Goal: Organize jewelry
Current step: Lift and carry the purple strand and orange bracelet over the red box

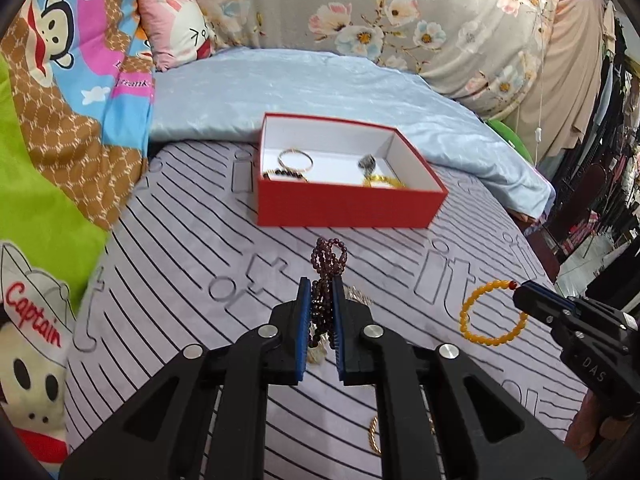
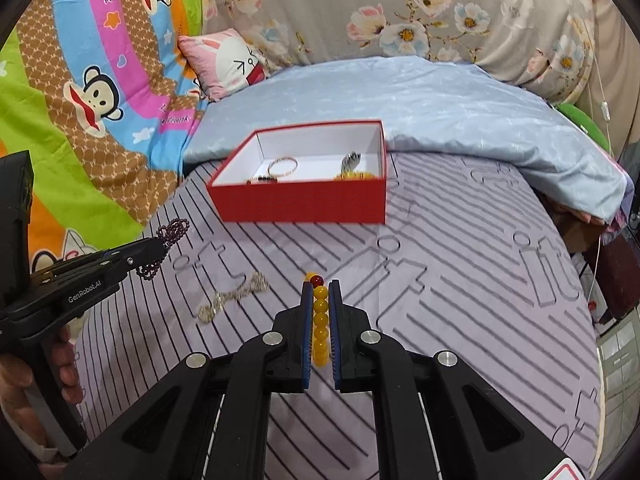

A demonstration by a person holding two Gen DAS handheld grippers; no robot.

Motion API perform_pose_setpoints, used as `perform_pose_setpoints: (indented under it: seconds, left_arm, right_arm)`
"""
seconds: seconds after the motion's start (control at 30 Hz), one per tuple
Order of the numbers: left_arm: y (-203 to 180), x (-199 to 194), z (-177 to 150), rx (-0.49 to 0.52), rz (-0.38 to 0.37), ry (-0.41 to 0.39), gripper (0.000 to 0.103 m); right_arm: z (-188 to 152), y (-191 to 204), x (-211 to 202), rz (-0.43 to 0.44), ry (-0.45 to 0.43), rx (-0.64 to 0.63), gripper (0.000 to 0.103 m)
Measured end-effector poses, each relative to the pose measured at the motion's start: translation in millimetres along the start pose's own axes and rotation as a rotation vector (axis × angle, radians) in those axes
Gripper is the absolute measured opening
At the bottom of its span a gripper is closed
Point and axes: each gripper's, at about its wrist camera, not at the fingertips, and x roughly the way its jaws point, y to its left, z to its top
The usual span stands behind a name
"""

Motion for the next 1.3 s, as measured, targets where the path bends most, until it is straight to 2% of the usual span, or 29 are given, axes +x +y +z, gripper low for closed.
perform_pose_setpoints:
  seconds: [0.3, 0.7, 0.93, 1.3]
  left_arm:
    - [6.3, 12.1, 46.2, 0.016, 0.015, -0.054, 0.009]
    - [0.2, 58.7, 102.6, 0.033, 0.009, -0.082, 0.010]
    - [-1.0, 91.7, 121.0, 0.032, -0.006, -0.071, 0.010]
    - [0.1, 135.1, 133.2, 0.041, 0.019, -0.041, 0.010]
  right_arm:
    - [59.5, -2.0, 10.9, 0.008, -0.073, -0.037, 0.007]
    - [130.9, 5.5, 63.2, 0.030, -0.104, -0.058, 0.007]
    - [150.8, 8.6, 100.7, 0.050, -0.083, -0.059, 0.007]
    - [156.3, 5.4, 150.4, 0.067, -0.030, -0.047, 0.007]
